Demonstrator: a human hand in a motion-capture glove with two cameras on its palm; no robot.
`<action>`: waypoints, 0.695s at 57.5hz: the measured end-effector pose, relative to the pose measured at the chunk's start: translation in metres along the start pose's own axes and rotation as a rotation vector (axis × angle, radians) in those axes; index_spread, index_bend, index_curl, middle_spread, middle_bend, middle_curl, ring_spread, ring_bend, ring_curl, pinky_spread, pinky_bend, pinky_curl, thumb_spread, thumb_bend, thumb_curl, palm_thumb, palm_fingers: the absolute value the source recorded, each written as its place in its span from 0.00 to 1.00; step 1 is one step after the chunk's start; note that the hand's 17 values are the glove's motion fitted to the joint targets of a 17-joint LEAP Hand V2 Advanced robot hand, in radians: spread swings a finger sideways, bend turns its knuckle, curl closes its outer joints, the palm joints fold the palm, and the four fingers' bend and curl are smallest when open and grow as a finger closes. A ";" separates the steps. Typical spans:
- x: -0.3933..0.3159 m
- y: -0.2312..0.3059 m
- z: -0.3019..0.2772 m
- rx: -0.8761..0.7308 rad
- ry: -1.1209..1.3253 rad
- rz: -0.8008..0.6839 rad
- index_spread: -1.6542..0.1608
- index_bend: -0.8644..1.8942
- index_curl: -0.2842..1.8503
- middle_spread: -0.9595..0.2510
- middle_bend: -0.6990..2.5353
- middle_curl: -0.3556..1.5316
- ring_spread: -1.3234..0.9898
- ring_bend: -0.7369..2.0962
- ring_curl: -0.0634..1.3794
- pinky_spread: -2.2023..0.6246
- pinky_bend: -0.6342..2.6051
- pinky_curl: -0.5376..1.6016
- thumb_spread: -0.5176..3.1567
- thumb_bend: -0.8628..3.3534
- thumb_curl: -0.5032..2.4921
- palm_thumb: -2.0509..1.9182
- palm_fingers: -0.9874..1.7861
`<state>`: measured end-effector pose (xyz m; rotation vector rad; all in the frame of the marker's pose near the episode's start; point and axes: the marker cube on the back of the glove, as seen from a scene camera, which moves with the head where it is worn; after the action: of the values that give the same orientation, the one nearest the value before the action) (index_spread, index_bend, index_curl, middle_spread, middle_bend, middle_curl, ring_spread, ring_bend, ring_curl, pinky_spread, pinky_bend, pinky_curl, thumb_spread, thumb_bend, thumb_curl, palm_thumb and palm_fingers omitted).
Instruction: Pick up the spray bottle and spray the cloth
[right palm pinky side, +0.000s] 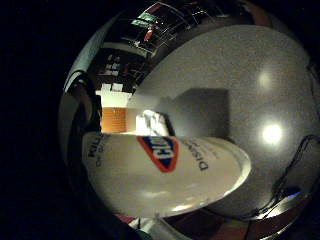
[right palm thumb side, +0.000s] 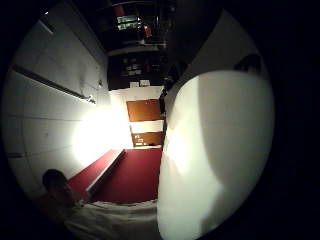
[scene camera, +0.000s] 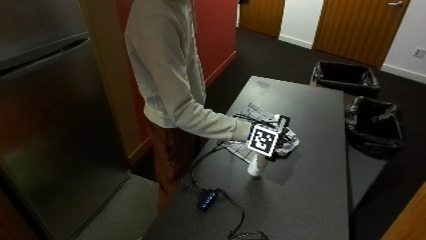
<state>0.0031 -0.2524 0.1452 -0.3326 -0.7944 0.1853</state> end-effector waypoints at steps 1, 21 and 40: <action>-0.004 -0.001 0.000 0.017 0.007 -0.002 0.76 0.40 0.36 0.65 0.37 0.46 0.47 0.44 0.36 0.68 0.28 0.43 0.17 0.20 0.40 0.79 0.83; -0.073 0.024 0.016 0.008 0.158 -0.025 0.77 0.40 0.38 0.66 0.38 0.46 0.48 0.45 0.37 0.68 0.29 0.43 0.14 0.20 0.41 0.79 0.83; -0.139 0.026 0.040 -0.171 0.823 -0.101 0.77 0.40 0.39 0.67 0.38 0.47 0.49 0.46 0.38 0.68 0.29 0.43 0.13 0.20 0.41 0.79 0.83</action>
<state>-0.1227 -0.2587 0.0691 -0.4827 -0.0091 -0.1187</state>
